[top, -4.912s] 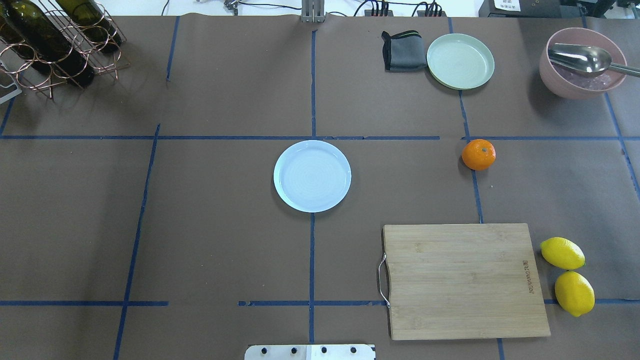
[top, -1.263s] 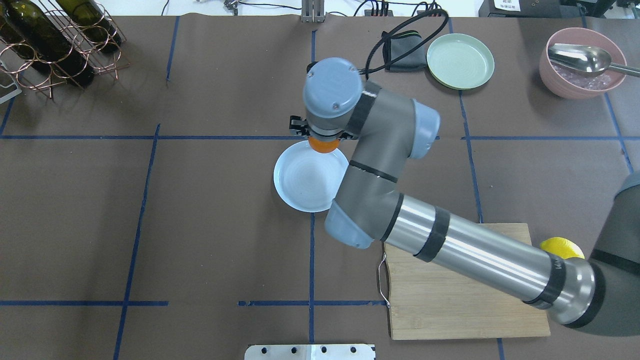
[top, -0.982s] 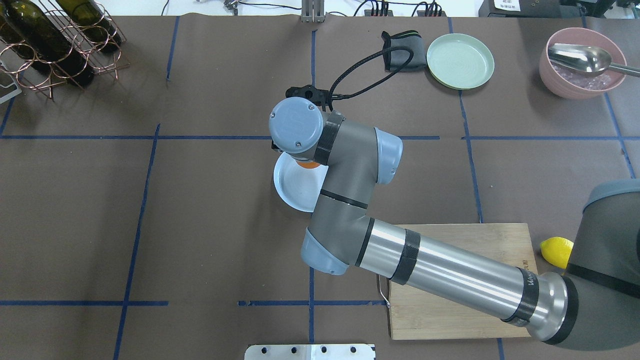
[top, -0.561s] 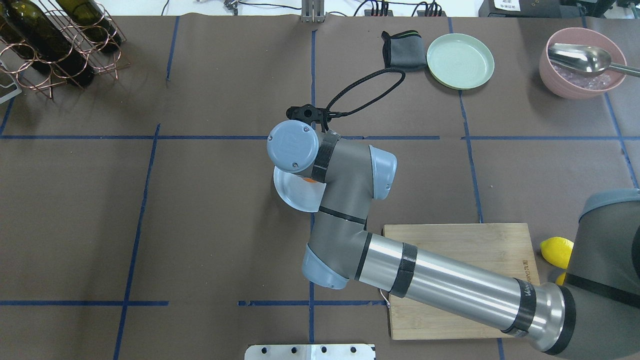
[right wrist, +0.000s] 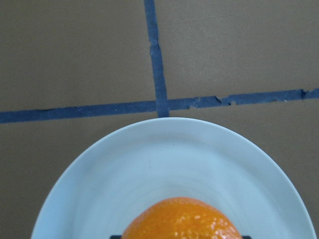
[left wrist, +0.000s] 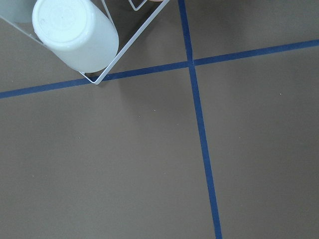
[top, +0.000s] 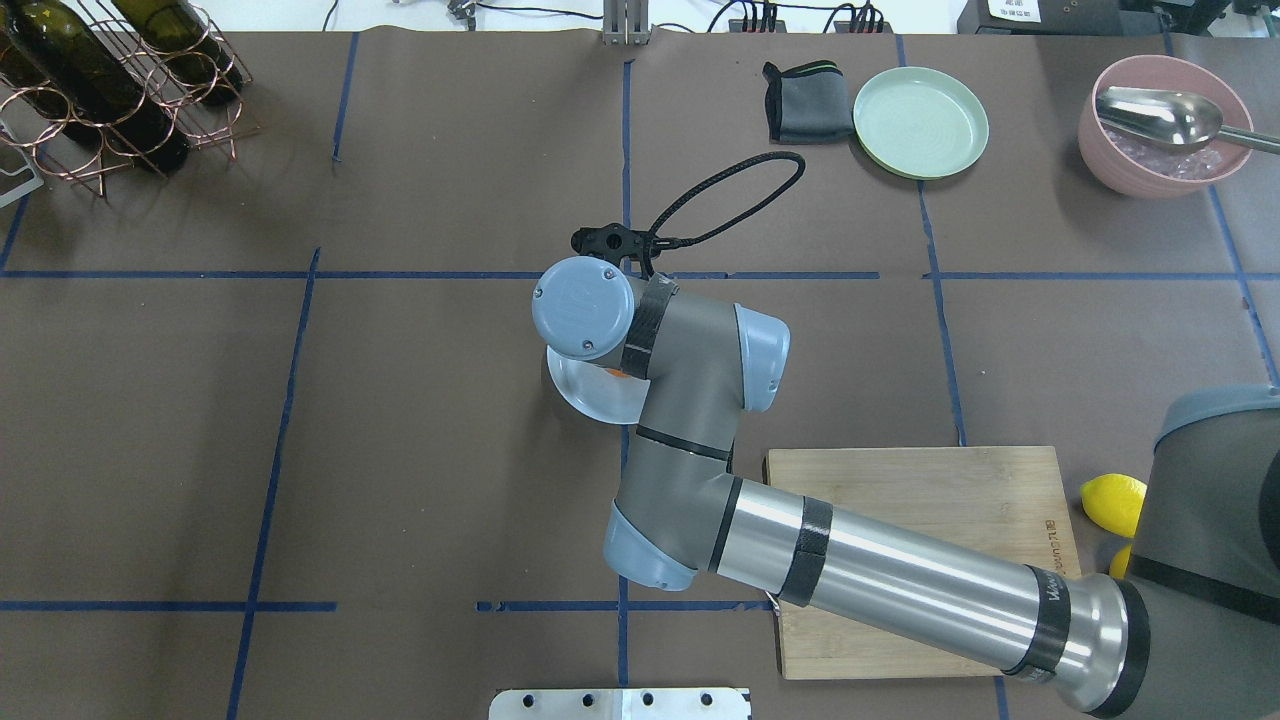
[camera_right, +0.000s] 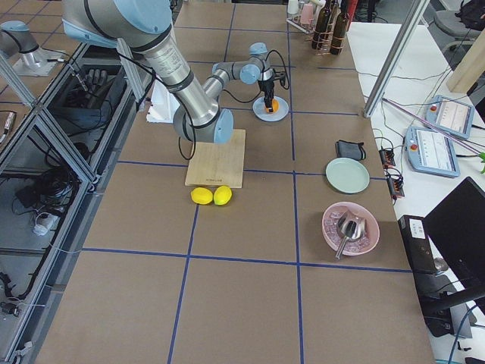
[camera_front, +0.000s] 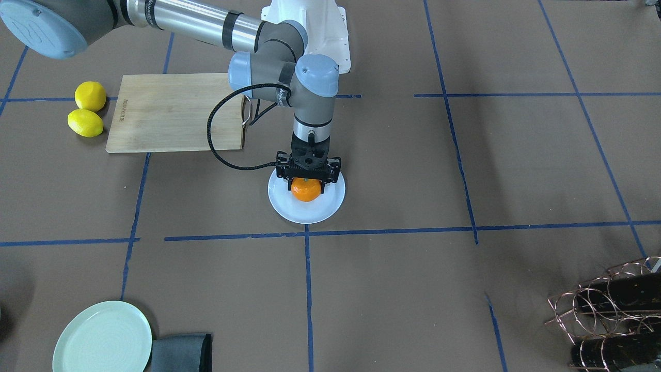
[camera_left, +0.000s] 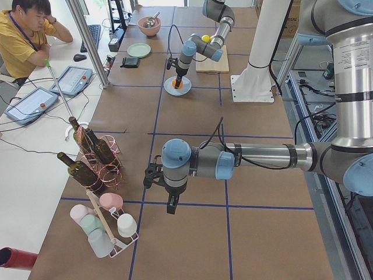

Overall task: Pick orange to plate
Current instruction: 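Lower the orange onto the plate and open the right gripper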

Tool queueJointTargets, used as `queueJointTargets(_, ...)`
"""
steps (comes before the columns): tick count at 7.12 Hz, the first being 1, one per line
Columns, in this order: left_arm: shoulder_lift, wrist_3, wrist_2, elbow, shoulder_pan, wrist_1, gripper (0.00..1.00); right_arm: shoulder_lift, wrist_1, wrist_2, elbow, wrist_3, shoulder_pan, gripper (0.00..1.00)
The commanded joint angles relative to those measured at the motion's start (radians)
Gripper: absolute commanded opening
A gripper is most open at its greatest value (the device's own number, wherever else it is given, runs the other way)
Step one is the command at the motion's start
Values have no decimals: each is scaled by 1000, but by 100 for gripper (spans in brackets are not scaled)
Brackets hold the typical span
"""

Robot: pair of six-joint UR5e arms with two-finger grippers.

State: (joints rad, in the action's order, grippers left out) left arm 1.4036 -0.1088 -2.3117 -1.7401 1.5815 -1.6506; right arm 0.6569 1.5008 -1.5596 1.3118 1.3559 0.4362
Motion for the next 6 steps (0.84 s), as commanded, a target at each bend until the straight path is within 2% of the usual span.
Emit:
queueJointTargets(1, 0, 0, 0, -1, 0, 0, 100, -3, -1, -4, 13, -9, -1, 100)
queueJointTargets(2, 0, 0, -2, 1, 0, 0, 100, -6, -1, -25, 29, -27, 16, 100)
queueJointTargets(3, 0, 0, -2, -1, 0, 0, 100, -5, 33, -107, 84, -70, 74, 100)
queueJointTargets(5, 0, 0, -2, -1, 0, 2, 100, 6, 203, -285, 223, -285, 247, 100)
queueJointTargets(6, 1, 1, -2, -2, 0, 2, 100, 32, 231, -386, 243, -414, 344, 100)
